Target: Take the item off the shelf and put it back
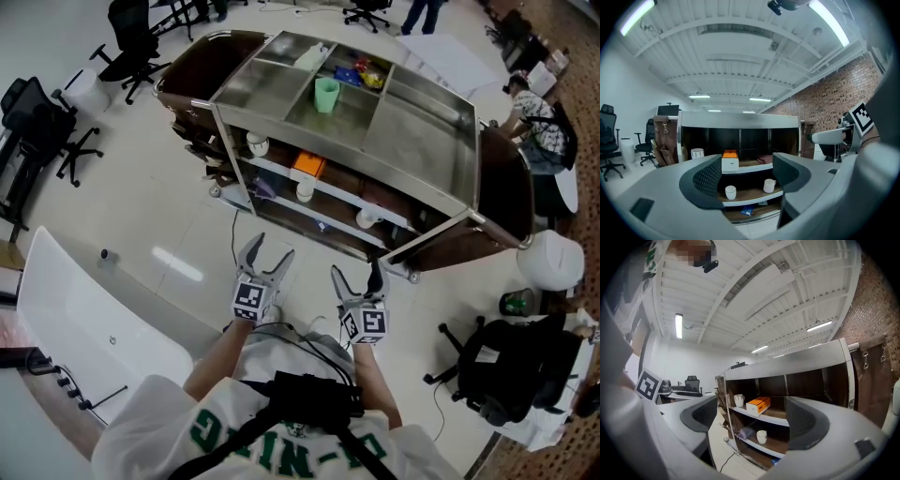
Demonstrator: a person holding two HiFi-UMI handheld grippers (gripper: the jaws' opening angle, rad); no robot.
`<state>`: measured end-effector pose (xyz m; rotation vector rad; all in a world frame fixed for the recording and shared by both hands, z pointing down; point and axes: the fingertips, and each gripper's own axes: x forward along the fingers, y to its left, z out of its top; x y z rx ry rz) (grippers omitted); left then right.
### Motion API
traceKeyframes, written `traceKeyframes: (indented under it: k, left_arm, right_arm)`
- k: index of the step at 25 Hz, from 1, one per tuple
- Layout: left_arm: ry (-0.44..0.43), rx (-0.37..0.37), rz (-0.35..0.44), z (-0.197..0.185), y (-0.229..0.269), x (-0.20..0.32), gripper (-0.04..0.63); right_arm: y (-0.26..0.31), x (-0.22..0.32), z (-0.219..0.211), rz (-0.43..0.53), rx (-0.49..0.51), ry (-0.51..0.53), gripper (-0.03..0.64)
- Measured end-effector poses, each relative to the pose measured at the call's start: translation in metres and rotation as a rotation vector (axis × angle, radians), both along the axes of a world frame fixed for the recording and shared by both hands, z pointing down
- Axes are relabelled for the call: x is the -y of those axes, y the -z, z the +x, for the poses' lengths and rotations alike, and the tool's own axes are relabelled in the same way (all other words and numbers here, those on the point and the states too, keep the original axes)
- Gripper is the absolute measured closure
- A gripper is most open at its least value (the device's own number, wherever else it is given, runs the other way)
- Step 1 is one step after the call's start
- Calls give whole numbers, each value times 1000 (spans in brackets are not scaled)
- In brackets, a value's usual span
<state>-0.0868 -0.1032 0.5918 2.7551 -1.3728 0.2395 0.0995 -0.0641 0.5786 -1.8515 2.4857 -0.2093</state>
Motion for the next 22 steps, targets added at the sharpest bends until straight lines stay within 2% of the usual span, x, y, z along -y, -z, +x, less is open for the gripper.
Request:
traceKeyframes:
  k: [6,7,8,9,10,22]
  left_arm:
    - [6,11,1,-2,-3,-2,278]
    - [13,-3,10,-3,0,-1,253]
    - [27,-30,20,-5,4,1,183]
    - [45,-61,27,-7,8,3,68]
    - [61,-82,30,-8,11,6,-2]
    - [55,-24,-6,4,-10,17,-8]
  right_arm:
    - [3,5,0,8,21,8,144]
    - [4,6,-1,9,24,10,144]
    - [4,7,-1,10,24,12,144]
    - [6,9,-1,12,23,12,144]
    - [7,11,0,14,22,11,144]
    - [9,16,13,11,35,-8,144]
